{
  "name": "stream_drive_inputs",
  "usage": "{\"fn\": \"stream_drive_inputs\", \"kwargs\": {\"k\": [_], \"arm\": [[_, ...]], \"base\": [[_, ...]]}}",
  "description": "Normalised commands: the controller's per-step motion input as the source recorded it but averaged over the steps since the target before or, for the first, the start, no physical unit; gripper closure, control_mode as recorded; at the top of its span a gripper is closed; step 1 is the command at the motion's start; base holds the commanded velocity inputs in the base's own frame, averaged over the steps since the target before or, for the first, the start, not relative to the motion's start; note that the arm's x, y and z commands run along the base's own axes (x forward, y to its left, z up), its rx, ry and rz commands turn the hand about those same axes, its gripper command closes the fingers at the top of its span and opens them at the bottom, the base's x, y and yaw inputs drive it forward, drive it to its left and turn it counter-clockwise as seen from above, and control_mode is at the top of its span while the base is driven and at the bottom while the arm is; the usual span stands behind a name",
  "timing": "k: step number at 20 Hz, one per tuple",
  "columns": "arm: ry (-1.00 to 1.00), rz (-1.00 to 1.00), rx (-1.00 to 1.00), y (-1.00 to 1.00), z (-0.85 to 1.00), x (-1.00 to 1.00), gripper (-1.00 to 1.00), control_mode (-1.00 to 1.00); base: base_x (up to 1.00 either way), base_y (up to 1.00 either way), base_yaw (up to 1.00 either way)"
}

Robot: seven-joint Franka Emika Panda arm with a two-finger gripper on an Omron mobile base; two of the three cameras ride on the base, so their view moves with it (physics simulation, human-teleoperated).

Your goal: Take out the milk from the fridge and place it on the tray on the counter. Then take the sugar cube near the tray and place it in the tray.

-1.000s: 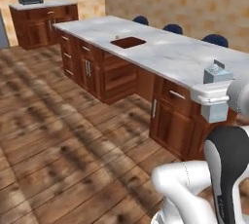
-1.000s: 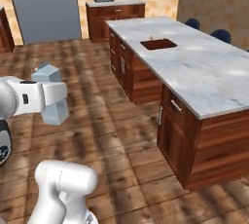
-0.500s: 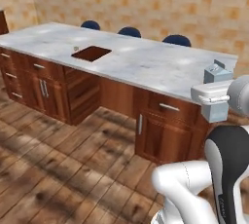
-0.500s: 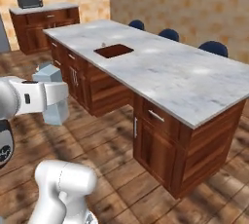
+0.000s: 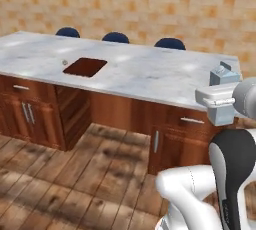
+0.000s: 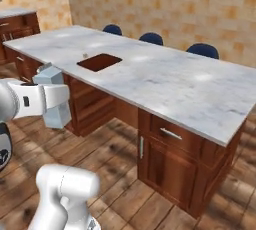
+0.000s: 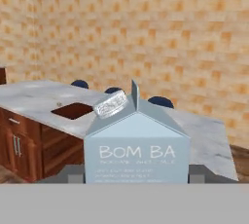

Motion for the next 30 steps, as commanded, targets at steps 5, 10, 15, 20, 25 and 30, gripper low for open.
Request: {"fn": "stream_drive_inputs", "kwargs": {"k": [5, 10, 15, 20, 25, 30], "arm": [[0.00, 0.00, 0.00, 0.00, 0.00, 0.00, 1.00, 1.00], [0.00, 0.00, 0.00, 0.00, 0.00, 0.00, 1.00, 1.00], [0.00, 0.00, 0.00, 0.00, 0.00, 0.00, 1.00, 1.00], [0.00, 0.00, 0.00, 0.00, 0.00, 0.00, 1.00, 1.00], [0.00, 0.00, 0.00, 0.00, 0.00, 0.00, 1.00, 1.00], [0.00, 0.00, 0.00, 0.00, 0.00, 0.00, 1.00, 1.00]], "base": [[1.00, 1.00, -0.23], [0.99, 1.00, -0.20], [0.98, 1.00, -0.26], [0.94, 1.00, -0.29], [0.88, 0.95, -0.49], [0.45, 0.88, -0.52]]}}
